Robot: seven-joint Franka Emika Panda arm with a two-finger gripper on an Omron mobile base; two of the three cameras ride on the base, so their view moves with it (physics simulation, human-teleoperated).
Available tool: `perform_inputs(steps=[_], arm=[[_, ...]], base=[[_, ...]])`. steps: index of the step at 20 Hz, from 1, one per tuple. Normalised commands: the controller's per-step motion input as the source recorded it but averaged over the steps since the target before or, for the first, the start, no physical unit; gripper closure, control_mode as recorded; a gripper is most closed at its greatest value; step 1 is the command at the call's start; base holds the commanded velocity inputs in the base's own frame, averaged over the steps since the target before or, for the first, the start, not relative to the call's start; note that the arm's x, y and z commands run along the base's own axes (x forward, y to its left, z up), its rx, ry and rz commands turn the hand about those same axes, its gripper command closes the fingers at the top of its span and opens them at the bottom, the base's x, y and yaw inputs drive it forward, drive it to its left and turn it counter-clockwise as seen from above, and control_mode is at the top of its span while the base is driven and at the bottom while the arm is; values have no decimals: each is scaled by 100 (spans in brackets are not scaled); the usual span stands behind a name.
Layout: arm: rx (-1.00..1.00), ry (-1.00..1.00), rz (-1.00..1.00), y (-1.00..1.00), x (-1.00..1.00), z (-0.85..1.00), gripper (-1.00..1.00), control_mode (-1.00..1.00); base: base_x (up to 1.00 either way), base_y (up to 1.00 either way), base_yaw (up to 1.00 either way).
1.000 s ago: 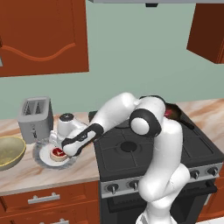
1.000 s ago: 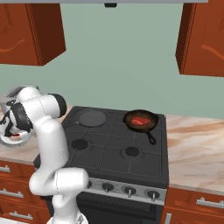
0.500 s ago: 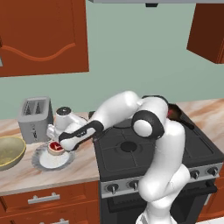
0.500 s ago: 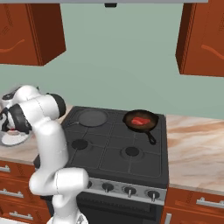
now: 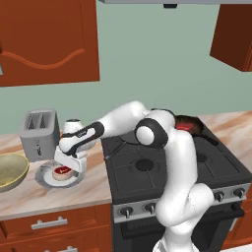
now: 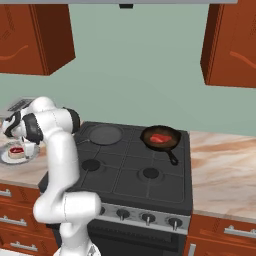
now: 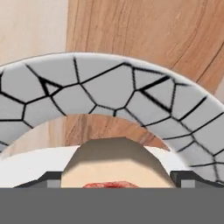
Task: Place one of the steaks on the plate and the other in the bowl. Then place the bowl in the fridge.
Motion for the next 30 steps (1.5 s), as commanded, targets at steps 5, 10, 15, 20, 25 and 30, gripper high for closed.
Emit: perform_inputs(steps=[5,10,15,20,25,30], arm=[[-8,-2,0,36,5,21,-100,-100],[-1,-1,0,4,-22,28,-100,-100],[0,-20,0,-13,-79,10,-100,-100],[0,-33,0,-21,-65,34,-100,-100],[3,-26,0,-53,-32,63,-100,-100],[10,-11,0,-67,-26,75,-100,-100]], base=[[0,0,0],[0,0,0],[0,0,0],[0,0,0],[0,0,0],[0,0,0]])
